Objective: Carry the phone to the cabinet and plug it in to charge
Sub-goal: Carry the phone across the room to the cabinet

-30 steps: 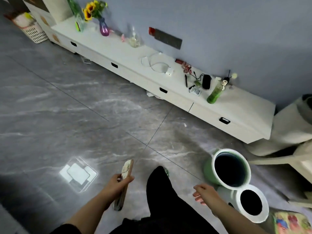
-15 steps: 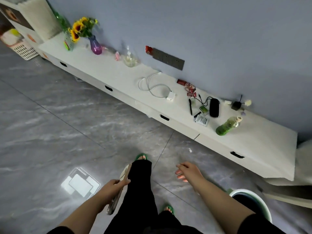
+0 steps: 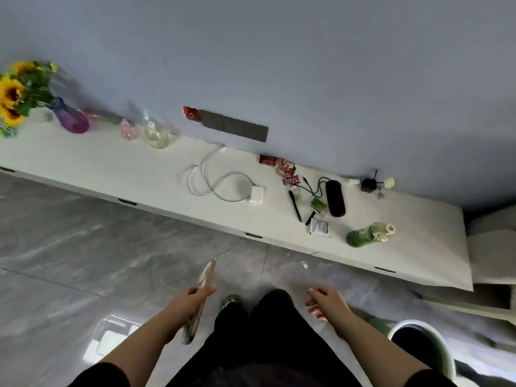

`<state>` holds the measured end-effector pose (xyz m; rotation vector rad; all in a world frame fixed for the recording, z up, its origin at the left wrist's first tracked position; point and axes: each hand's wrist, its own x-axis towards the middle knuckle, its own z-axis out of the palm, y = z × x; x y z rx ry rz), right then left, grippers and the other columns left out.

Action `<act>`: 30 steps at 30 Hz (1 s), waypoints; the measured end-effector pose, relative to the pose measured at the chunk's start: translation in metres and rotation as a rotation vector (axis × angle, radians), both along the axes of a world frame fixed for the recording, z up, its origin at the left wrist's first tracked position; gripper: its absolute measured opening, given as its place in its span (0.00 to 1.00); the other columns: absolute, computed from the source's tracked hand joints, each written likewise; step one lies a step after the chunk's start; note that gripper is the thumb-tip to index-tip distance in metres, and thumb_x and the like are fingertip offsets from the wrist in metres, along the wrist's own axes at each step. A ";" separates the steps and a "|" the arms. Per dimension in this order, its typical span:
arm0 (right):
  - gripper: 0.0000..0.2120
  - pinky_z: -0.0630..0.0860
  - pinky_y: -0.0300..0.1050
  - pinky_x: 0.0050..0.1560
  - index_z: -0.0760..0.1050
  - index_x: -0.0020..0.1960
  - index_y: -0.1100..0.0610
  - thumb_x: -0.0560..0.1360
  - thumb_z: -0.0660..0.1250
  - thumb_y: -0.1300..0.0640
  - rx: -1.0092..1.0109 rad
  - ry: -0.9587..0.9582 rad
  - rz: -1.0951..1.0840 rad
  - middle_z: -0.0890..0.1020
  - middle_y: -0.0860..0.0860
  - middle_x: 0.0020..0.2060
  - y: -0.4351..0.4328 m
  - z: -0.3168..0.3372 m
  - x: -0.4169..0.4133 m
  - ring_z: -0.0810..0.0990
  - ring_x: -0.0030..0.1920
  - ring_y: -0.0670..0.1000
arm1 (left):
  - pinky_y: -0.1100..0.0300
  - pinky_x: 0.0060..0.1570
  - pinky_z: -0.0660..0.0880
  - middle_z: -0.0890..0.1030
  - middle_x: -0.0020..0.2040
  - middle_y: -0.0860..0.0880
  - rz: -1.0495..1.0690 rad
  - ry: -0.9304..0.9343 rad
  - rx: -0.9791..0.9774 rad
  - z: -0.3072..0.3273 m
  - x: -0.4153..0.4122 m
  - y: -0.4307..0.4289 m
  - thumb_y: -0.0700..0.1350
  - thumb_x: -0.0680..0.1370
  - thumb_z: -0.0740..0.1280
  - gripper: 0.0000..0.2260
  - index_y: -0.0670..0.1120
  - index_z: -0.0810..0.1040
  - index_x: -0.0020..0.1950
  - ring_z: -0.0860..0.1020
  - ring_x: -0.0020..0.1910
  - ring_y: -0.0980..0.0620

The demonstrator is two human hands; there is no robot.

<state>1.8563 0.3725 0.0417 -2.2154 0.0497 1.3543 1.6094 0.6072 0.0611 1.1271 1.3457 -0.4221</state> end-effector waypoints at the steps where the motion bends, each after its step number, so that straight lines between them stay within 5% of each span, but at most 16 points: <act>1: 0.08 0.73 0.42 0.35 0.78 0.47 0.60 0.78 0.62 0.56 -0.008 0.005 -0.018 0.84 0.54 0.35 0.008 -0.001 0.008 0.80 0.31 0.51 | 0.50 0.51 0.74 0.78 0.60 0.43 -0.008 0.004 -0.006 0.000 0.011 0.012 0.67 0.66 0.69 0.32 0.49 0.74 0.63 0.78 0.55 0.42; 13: 0.08 0.70 0.39 0.32 0.77 0.50 0.63 0.78 0.62 0.59 0.050 0.063 0.128 0.82 0.57 0.38 0.208 0.010 0.111 0.77 0.30 0.51 | 0.52 0.48 0.73 0.79 0.47 0.45 0.083 0.032 0.016 0.013 0.114 0.167 0.62 0.62 0.69 0.28 0.45 0.77 0.54 0.78 0.45 0.46; 20: 0.07 0.70 0.39 0.34 0.76 0.49 0.60 0.77 0.62 0.57 0.119 0.091 0.127 0.83 0.55 0.38 0.340 0.010 0.107 0.78 0.31 0.50 | 0.56 0.45 0.72 0.79 0.38 0.46 0.056 0.069 0.078 -0.002 0.118 0.273 0.58 0.71 0.71 0.22 0.41 0.80 0.53 0.78 0.40 0.47; 24: 0.08 0.70 0.39 0.34 0.77 0.51 0.60 0.77 0.62 0.57 0.067 0.057 0.014 0.83 0.54 0.38 0.382 -0.011 0.085 0.78 0.31 0.50 | 0.53 0.48 0.74 0.83 0.45 0.44 -0.074 0.083 0.141 -0.022 0.123 0.337 0.62 0.65 0.71 0.27 0.41 0.78 0.53 0.81 0.45 0.47; 30: 0.08 0.74 0.44 0.41 0.78 0.50 0.58 0.76 0.62 0.57 -0.092 0.044 -0.142 0.84 0.53 0.39 0.410 -0.051 0.034 0.80 0.36 0.52 | 0.55 0.40 0.72 0.80 0.46 0.46 -0.278 0.177 0.206 -0.071 0.131 0.394 0.61 0.65 0.71 0.29 0.44 0.72 0.58 0.79 0.45 0.46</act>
